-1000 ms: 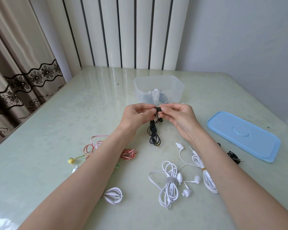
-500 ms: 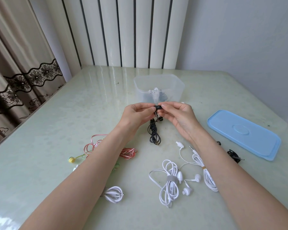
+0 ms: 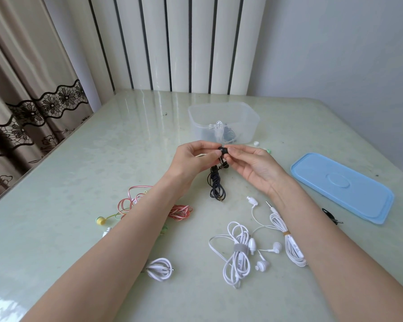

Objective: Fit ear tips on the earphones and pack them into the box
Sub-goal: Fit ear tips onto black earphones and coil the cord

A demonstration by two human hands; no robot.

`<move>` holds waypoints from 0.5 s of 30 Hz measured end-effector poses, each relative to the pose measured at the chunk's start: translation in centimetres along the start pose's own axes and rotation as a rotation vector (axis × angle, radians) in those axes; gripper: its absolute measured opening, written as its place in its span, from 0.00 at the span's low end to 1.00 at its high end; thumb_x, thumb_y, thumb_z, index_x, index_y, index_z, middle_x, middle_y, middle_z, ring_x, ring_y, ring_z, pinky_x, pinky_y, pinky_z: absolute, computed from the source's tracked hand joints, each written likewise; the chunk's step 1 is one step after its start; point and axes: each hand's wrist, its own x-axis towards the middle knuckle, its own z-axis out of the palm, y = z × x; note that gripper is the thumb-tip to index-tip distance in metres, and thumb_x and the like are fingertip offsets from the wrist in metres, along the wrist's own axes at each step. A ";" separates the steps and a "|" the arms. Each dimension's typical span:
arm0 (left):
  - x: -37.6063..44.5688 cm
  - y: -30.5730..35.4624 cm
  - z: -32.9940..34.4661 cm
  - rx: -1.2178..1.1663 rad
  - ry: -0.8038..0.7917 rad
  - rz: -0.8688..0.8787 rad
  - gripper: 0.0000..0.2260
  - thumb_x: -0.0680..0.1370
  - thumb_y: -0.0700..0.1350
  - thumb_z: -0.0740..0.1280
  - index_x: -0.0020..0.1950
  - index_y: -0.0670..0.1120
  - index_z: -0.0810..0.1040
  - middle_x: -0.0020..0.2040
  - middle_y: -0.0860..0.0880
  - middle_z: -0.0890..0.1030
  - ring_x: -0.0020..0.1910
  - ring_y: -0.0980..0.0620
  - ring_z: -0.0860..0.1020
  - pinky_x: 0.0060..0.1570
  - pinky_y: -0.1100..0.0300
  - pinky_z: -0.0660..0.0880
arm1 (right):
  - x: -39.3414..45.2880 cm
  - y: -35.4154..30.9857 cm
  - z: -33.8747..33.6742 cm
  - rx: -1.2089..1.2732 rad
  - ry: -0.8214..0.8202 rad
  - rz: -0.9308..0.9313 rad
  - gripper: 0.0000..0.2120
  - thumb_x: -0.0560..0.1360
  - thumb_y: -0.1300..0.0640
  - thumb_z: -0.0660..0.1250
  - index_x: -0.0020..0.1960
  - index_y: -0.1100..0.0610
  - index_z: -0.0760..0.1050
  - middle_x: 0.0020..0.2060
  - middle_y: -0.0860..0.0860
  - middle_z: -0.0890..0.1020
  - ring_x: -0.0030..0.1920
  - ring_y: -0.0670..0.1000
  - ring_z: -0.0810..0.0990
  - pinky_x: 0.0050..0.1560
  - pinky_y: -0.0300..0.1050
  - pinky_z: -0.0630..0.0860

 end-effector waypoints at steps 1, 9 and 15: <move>0.0 0.0 -0.1 -0.030 -0.011 -0.010 0.06 0.74 0.33 0.66 0.45 0.42 0.79 0.38 0.49 0.83 0.36 0.57 0.82 0.44 0.67 0.78 | 0.0 0.0 0.0 0.007 0.002 0.010 0.06 0.74 0.70 0.61 0.43 0.65 0.77 0.31 0.51 0.84 0.32 0.44 0.82 0.37 0.32 0.78; -0.1 0.0 -0.2 -0.185 0.001 -0.086 0.05 0.75 0.32 0.64 0.47 0.39 0.78 0.38 0.48 0.84 0.37 0.57 0.82 0.41 0.69 0.78 | 0.1 0.2 -0.1 0.008 0.014 -0.024 0.05 0.74 0.68 0.62 0.43 0.65 0.77 0.30 0.51 0.83 0.32 0.44 0.82 0.38 0.33 0.79; 0.5 -0.5 0.1 0.022 0.099 -0.061 0.10 0.77 0.33 0.60 0.53 0.42 0.77 0.43 0.48 0.79 0.40 0.55 0.78 0.44 0.70 0.77 | 0.3 -3.8 -1.3 -0.367 0.249 -0.287 0.05 0.74 0.67 0.64 0.42 0.64 0.78 0.30 0.53 0.80 0.29 0.45 0.79 0.36 0.34 0.78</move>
